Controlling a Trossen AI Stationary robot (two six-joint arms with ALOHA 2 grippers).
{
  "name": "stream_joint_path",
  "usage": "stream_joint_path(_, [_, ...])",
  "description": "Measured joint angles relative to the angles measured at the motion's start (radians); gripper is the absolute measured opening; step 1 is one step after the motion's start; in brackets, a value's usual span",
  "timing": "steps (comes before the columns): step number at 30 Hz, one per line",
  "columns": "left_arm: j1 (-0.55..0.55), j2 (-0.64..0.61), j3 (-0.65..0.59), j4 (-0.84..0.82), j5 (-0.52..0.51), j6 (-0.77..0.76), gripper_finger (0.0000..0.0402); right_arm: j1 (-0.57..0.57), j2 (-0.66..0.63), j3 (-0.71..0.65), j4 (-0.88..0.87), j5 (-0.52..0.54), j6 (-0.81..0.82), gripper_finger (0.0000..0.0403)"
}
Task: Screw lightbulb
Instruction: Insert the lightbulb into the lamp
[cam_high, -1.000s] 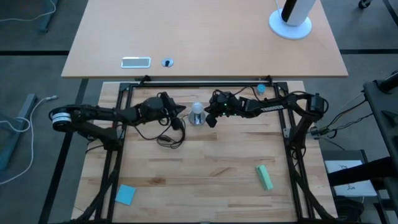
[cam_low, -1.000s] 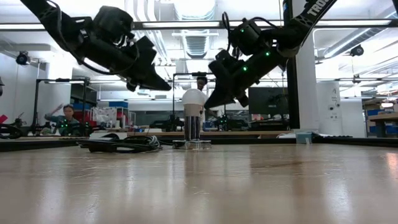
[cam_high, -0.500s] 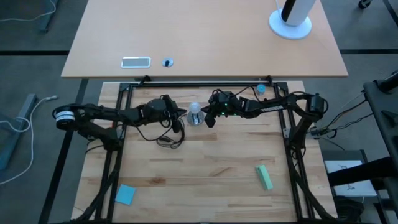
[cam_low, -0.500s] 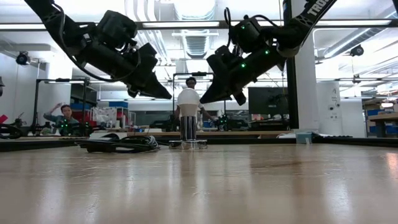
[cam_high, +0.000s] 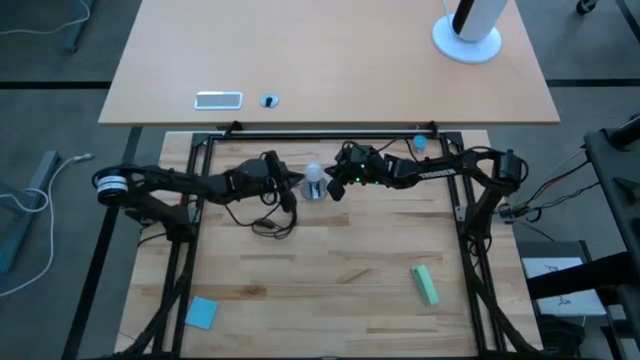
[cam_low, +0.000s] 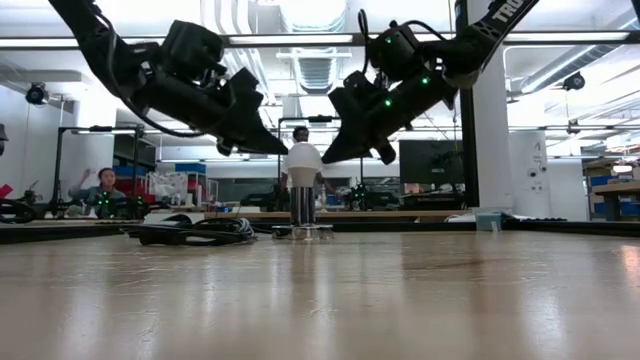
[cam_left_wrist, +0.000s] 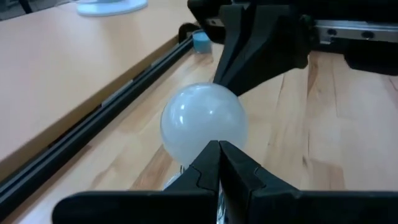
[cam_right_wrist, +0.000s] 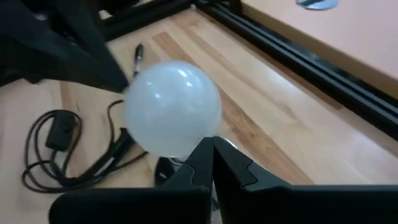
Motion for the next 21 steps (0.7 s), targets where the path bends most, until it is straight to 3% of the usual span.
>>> stream_joint_path(21, [0.005, 0.037, 0.015, 0.016, -0.087, -0.053, 0.0, 0.026, 0.002, 0.003, -0.009, -0.054, -0.005, 0.0])
